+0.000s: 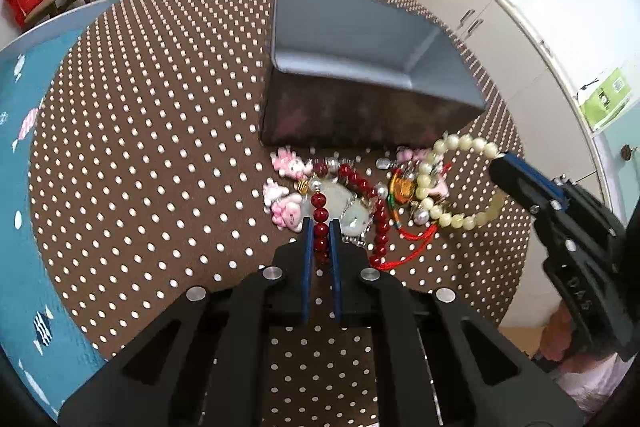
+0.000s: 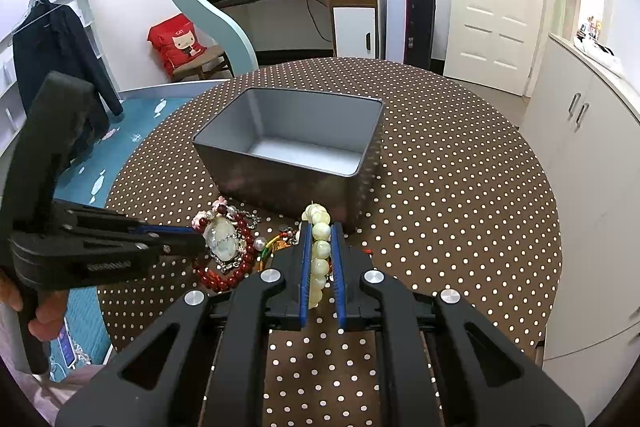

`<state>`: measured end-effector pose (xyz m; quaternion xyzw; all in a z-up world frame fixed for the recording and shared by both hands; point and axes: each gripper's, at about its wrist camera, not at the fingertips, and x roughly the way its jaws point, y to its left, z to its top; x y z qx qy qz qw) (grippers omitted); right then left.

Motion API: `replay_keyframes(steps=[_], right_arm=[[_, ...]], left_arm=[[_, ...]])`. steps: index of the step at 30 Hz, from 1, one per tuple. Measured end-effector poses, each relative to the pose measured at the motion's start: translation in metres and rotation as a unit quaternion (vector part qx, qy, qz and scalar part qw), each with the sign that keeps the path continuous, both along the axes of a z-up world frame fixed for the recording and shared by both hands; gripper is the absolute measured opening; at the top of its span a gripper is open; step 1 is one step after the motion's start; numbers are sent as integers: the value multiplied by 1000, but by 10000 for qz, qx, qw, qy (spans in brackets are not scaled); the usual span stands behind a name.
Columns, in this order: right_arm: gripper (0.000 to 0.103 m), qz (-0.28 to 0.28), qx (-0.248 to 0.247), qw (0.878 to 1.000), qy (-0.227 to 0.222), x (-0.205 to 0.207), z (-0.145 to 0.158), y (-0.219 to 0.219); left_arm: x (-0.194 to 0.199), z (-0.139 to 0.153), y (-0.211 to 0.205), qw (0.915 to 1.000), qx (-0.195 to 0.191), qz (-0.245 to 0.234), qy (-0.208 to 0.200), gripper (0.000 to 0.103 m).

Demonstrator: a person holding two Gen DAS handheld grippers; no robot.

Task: Organize jewelry
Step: 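Grasp the cream bead bracelet with the right tool while the left tool grasps the red bead bracelet, then lift both bracelets into the grey box and open both tools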

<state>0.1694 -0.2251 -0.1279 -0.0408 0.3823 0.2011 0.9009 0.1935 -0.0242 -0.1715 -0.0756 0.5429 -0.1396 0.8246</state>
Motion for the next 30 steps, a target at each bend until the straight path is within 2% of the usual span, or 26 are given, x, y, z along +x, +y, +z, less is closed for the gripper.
replay_keyframes(steps=[12, 22, 30], right_arm=[[9, -86, -88, 9996, -266, -1, 15, -3], [9, -19, -105, 9973, -726, 5, 43, 5], [9, 142, -95, 9931, -1163, 14, 72, 18]], left_arm=[[8, 52, 24, 9966, -580, -194, -549, 8], [28, 97, 32, 9908, -739, -230, -1107, 8], [28, 129, 33, 9863, -788, -291, -1422, 8]])
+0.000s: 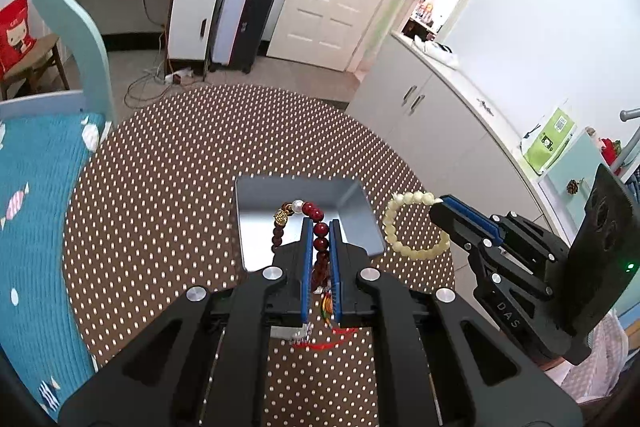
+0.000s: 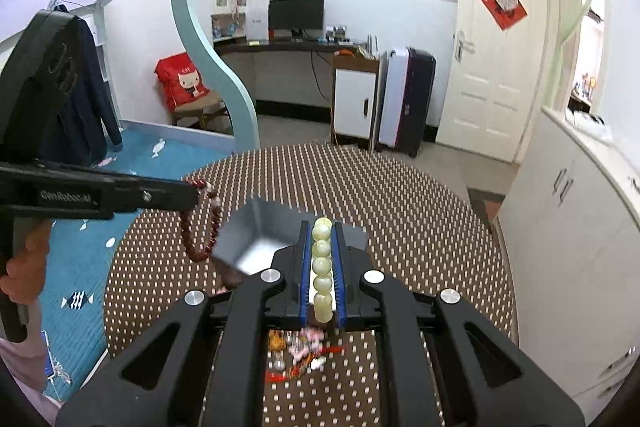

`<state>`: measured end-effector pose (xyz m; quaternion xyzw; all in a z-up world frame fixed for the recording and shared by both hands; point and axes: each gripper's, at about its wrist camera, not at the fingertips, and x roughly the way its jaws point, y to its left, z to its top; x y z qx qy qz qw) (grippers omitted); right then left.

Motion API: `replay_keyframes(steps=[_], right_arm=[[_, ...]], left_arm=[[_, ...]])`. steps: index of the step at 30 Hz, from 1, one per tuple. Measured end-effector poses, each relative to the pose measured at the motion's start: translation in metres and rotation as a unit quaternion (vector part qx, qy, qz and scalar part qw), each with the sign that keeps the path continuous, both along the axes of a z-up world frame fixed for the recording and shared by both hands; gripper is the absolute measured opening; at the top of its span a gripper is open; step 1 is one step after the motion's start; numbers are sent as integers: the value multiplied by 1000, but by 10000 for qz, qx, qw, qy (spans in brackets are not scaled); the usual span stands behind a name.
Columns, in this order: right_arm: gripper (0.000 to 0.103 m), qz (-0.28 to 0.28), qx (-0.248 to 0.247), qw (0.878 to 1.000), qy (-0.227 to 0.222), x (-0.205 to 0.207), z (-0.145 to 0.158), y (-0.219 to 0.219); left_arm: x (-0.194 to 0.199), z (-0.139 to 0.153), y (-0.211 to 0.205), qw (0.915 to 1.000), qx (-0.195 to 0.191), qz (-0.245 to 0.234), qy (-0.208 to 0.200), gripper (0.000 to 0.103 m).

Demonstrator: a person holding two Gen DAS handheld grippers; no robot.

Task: Organize jewelry
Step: 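Lift both bracelets into the grey box and open both tools, then withdraw both tools from the box back toward the remaining jewelry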

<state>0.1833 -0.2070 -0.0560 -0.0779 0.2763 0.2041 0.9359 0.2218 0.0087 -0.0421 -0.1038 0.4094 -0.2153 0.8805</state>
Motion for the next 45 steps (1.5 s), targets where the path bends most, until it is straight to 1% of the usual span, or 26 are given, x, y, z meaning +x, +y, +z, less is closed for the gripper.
replay_keyframes(steps=[4, 8, 15, 17, 21, 22, 23, 24, 25, 26, 27, 29, 31, 35, 45], right_arm=[[9, 120, -1, 9999, -88, 13, 6, 7], [9, 172, -16, 9998, 44, 26, -2, 14], [9, 177, -11, 9967, 792, 54, -46, 25], [9, 160, -27, 9954, 948, 60, -53, 27], [10, 33, -48, 9945, 1050, 65, -58, 23], [14, 7, -62, 9946, 1038, 64, -56, 23], [25, -17, -57, 9949, 1008, 64, -54, 22], [32, -52, -31, 9954, 956, 62, -51, 21], [43, -109, -31, 9959, 898, 61, -47, 18], [49, -183, -55, 9963, 836, 60, -45, 16], [52, -281, -90, 9967, 757, 58, -41, 13], [63, -387, -115, 9967, 704, 57, -39, 7], [67, -520, -130, 9966, 624, 54, -35, 1], [69, -579, -90, 9965, 592, 47, -35, -6], [75, -580, -117, 9968, 534, 33, -31, -8]], left_arm=[[9, 4, -4, 10000, 3, -55, -80, 8], [21, -7, -11, 10000, 18, -78, 29, 8], [50, -50, -14, 9983, 61, -143, 567, 8], [56, -59, -16, 9974, 72, -184, 697, 8], [64, -75, -20, 9958, 106, -275, 865, 8], [65, -78, -21, 9955, 113, -289, 897, 8], [66, -80, -22, 9951, 159, -291, 931, 8], [67, -81, -23, 9950, 199, -279, 940, 8], [66, -80, -24, 9951, 246, -256, 919, 8], [66, -79, -24, 9954, 273, -242, 888, 8], [64, -76, -25, 9958, 334, -223, 818, 8], [61, -72, -25, 9962, 490, -160, 708, 10], [58, -69, -25, 9964, 529, -126, 649, 29], [51, -67, -21, 9965, 567, -73, 609, 30], [34, -63, -19, 9964, 625, -8, 565, 30]])
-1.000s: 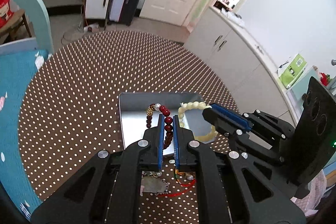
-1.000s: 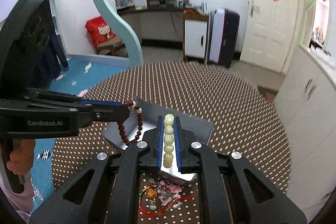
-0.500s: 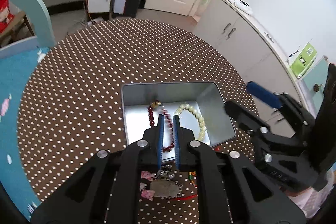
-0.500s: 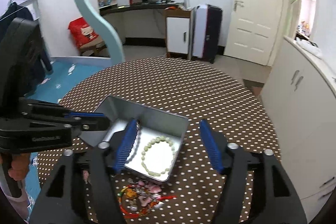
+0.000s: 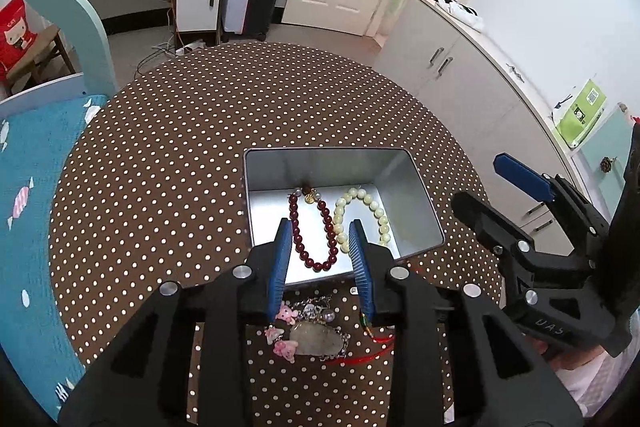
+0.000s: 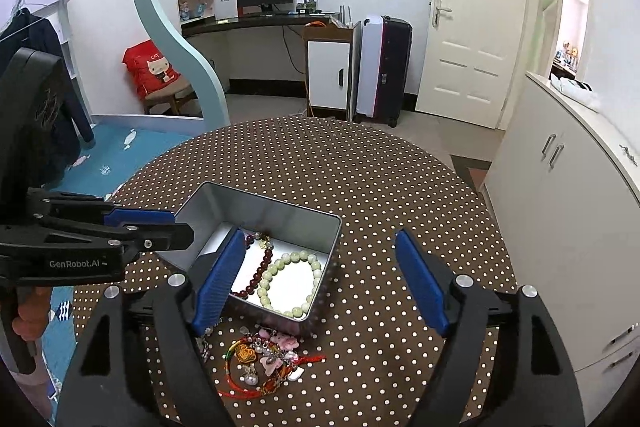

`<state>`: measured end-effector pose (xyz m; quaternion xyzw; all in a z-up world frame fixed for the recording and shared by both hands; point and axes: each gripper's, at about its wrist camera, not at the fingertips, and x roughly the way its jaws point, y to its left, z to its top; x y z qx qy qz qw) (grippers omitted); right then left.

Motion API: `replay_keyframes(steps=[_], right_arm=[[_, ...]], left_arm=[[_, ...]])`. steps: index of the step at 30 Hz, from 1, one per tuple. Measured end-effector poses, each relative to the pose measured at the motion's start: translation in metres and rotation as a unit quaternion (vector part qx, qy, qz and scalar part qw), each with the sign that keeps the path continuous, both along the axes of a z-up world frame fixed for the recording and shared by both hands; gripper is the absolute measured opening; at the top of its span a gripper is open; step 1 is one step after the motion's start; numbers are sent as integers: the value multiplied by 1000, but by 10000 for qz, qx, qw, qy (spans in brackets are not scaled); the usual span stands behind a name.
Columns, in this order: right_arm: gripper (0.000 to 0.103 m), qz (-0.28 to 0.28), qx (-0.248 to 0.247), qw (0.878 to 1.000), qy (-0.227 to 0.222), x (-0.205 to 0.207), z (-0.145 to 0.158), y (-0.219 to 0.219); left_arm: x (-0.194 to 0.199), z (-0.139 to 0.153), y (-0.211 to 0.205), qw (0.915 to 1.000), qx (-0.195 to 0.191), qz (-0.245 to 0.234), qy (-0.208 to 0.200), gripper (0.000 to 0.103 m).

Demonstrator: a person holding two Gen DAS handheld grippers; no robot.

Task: Organize jewelry
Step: 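Withdraw both tools from the box back toward the remaining jewelry, then grasp the pink pig charm with the left tool while the right tool grasps the jade pendant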

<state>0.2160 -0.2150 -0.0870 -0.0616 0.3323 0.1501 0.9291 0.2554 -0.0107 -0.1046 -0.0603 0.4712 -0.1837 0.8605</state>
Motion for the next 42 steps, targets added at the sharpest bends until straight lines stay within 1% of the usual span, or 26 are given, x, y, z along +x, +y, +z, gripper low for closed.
replay_keyframes(steps=[2, 3, 4, 5, 6, 7, 9, 10, 11, 12, 15, 17, 20, 22, 26, 30, 32, 33, 34, 36, 38, 40, 42], right_arm=[[79, -48, -14, 10000, -16, -2, 1, -2], [80, -95, -22, 9999, -25, -4, 2, -4], [83, -138, -21, 9999, -31, -6, 2, -6], [87, -181, -19, 9998, -31, -9, 2, -8], [89, -232, -29, 9997, -27, -11, 2, -10], [91, -270, -41, 9996, -29, -13, 1, -11], [93, -320, -55, 9995, -26, -21, -1, -15], [96, -327, -62, 9994, -18, -24, -3, -16], [96, -338, -74, 9994, -11, -27, -5, -16], [96, -326, -94, 9994, 20, -31, -8, -17], [96, -257, -162, 9994, 185, -37, -19, -15], [96, -215, -192, 9991, 315, -37, -26, -15], [96, -186, -209, 9983, 503, -39, -38, -12], [96, -123, -178, 9979, 618, -39, -46, -10], [96, -134, -240, 9965, 794, -37, -56, -5], [96, -45, -222, 9965, 801, -37, -56, -1], [96, -29, -218, 9965, 804, -37, -56, 0], [96, -16, -208, 9965, 811, -38, -56, 0], [96, -8, -205, 9964, 817, -38, -56, 0], [96, 13, -206, 9963, 833, -37, -57, 2], [96, 47, -195, 9962, 845, -36, -57, 4], [96, 83, -203, 9961, 849, -35, -57, 6], [96, 140, -183, 9962, 834, -37, -56, 9]], left_arm=[[-6, 0, 3, 10000, 34, 41, 0, 30], [-8, 0, 4, 10000, 38, 47, -2, 36], [-11, 1, 5, 10000, 38, 52, -18, 45], [-15, 2, 6, 10000, 41, 56, -50, 49], [-21, 4, 7, 9999, 59, 55, -101, 58], [-26, 4, 8, 9999, 75, 46, -144, 63], [-36, 4, 10, 9997, 114, 2, -205, 68], [-41, 3, 10, 9997, 142, -4, -205, 75], [-45, 1, 11, 9996, 181, 3, -202, 81], [-51, -2, 12, 9994, 255, 25, -222, 89], [-61, -12, 11, 9989, 377, -74, -266, 90], [-65, -19, 11, 9990, 363, -129, -234, 90], [-74, -32, 12, 9989, 342, -215, -230, 88], [-78, -41, 15, 9988, 278, -205, -342, 74], [-77, -57, 15, 9988, 288, -204, -354, 65], [-78, -69, 11, 9982, 396, -207, -402, 56], [-78, -73, 11, 9985, 331, -222, -373, 51], [-76, -74, 10, 9986, 268, -268, -358, 47], [-76, -75, 9, 9985, 212, -349, -355, 40], [-78, -77, 6, 9977, 165, -497, -426, 29], [-78, -79, 4, 9972, 123, -547, -492, 28], [-78, -80, 5, 9971, 70, -564, -501, 22], [-78, -81, 9, 9972, -1, -551, -496, 22]])
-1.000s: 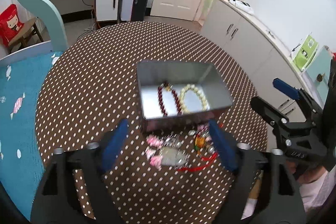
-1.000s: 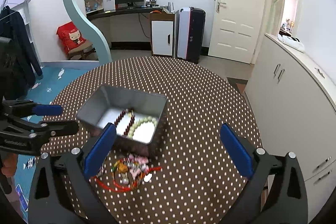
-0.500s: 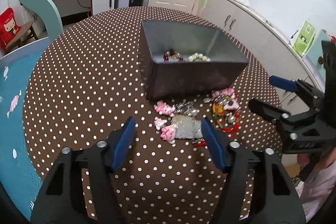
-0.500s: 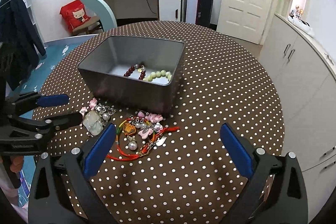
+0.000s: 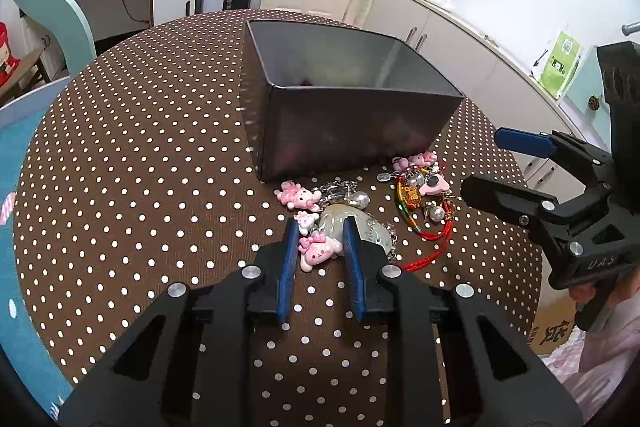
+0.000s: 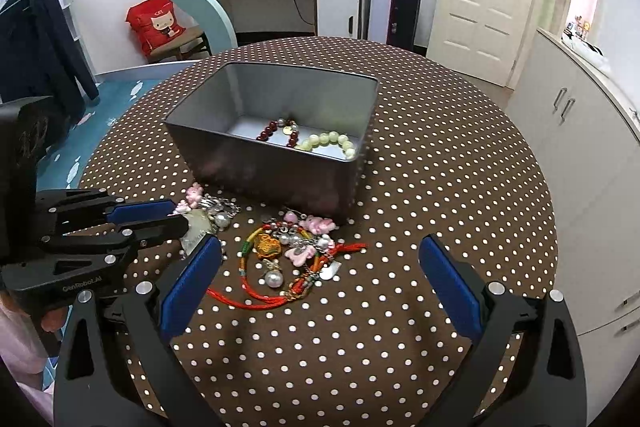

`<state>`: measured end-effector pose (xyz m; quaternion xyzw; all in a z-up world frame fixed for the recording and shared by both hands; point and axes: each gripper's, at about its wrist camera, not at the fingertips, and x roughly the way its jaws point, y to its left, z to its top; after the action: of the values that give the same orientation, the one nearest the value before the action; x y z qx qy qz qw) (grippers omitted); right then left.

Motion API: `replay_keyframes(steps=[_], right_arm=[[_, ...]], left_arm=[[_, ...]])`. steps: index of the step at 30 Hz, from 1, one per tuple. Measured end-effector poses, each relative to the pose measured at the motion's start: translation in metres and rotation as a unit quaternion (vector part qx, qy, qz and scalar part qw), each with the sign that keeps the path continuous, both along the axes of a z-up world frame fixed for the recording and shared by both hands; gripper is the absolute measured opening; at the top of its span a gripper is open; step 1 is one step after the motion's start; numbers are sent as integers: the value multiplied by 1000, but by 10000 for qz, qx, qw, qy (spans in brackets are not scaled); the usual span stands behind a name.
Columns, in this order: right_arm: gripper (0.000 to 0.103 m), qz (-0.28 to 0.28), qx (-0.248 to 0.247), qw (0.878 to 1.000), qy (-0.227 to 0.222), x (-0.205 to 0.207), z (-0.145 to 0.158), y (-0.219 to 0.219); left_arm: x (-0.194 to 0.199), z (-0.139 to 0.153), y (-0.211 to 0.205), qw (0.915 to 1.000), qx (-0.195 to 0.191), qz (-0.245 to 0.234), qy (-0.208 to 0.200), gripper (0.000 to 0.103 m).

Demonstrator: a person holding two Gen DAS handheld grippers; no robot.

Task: Organize jewelry
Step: 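Grasp the pink pig charm with the left tool while the right tool grasps the jade pendant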

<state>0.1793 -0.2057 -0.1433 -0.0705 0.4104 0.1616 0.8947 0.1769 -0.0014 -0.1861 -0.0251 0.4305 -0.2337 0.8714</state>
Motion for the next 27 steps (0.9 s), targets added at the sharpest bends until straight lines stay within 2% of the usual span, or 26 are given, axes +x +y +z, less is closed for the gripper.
replay_keyframes(steps=[9, 17, 23, 27], right_arm=[[94, 619, 172, 9979, -128, -5, 7, 31], [59, 1212, 84, 9926, 42, 10, -3, 76], [42, 1517, -361, 9876, 162, 21, -18, 109], [35, 1508, -747, 9852, 315, 27, -32, 120]], left_arm=[[-5, 7, 28, 9985, -179, 472, -203, 22], [-9, 21, 60, 9934, -322, 1008, -447, 22], [-10, 19, 76, 9903, -278, 1271, -485, 22], [-13, 14, 81, 9908, -384, 1221, -449, 22]])
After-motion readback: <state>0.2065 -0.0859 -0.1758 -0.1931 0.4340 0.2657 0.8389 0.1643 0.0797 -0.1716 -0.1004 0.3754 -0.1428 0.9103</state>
